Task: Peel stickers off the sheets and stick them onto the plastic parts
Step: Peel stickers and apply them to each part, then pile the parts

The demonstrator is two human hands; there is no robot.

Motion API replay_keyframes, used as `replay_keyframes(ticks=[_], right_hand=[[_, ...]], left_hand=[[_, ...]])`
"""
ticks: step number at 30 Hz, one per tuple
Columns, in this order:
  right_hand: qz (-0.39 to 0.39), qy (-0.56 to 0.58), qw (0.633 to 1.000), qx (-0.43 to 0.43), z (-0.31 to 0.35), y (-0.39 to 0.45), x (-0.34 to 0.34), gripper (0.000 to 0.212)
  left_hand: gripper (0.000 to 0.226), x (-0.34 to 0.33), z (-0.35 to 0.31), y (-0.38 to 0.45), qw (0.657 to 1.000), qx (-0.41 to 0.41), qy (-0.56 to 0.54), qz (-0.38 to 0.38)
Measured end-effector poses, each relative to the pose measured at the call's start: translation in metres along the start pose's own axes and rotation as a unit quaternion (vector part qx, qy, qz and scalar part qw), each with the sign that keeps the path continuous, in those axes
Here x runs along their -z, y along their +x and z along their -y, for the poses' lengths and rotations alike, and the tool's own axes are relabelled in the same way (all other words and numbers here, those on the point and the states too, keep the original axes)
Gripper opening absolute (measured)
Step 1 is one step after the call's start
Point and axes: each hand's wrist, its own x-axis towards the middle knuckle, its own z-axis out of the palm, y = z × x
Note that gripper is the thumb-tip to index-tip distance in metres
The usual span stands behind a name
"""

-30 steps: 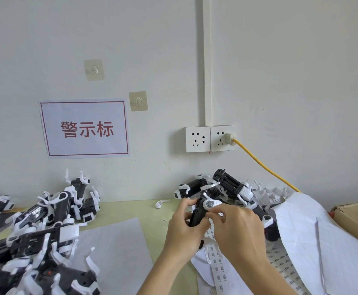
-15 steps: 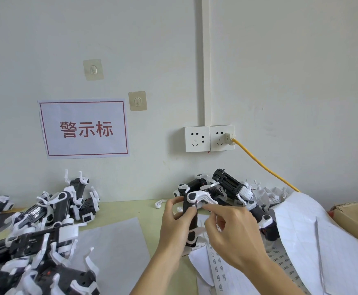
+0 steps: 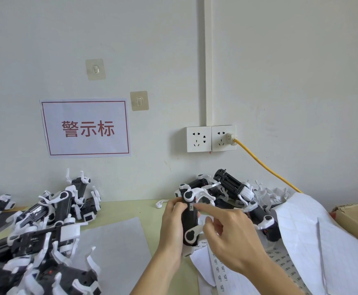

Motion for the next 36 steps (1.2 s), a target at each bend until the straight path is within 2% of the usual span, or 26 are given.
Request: replay_keyframes(ticks=[4,8,10,14,16,20,24,27,30,32,36], right_hand=[[0.026,-0.037,0.999,0.017,-0.002,0.001,0.0,0.053],[0.015,-0.012,1.0,0.018,0.001,0.001,0.002,0.054],[-0.016,0.022,1.0,0.003,0.0,0.001,0.001,0.052],[-0.148,0.104,0.983,-0.027,-0.006,0.007,-0.002,0.029],[-0.172,0.125,0.976,-0.044,-0.008,0.01,-0.003,0.031],[-0.118,0.202,0.968,-0.094,-0.009,0.01,-0.001,0.041],[-0.027,0.316,0.94,-0.125,-0.014,0.011,0.01,0.058],[0.029,0.268,0.956,-0.112,-0.021,0.013,0.013,0.057],[0.025,0.254,0.959,-0.122,-0.023,0.015,0.011,0.05],[0.006,0.24,0.962,-0.133,-0.024,0.015,0.007,0.05],[-0.056,0.31,0.933,-0.174,-0.02,0.016,0.006,0.046]], left_hand=[[0.014,0.001,0.0,0.0,1.0,-0.006,-0.011,-0.01],[0.014,0.002,-0.001,0.001,1.0,-0.008,-0.003,-0.016],[0.014,0.002,-0.003,0.0,1.0,-0.009,-0.01,-0.017],[0.017,0.004,-0.003,-0.001,1.0,-0.023,-0.003,-0.008],[0.024,0.004,-0.003,-0.001,0.999,-0.046,0.022,0.006],[0.037,0.001,-0.007,-0.006,0.988,-0.105,0.087,0.068],[0.047,-0.002,-0.01,-0.01,0.956,-0.166,0.185,0.152],[0.052,-0.002,-0.01,-0.01,0.931,-0.203,0.245,0.179],[0.047,-0.001,-0.008,-0.008,0.921,-0.216,0.271,0.176],[0.041,-0.001,-0.006,-0.006,0.926,-0.212,0.278,0.143],[0.051,0.001,-0.002,0.0,0.972,-0.108,0.199,0.064]])
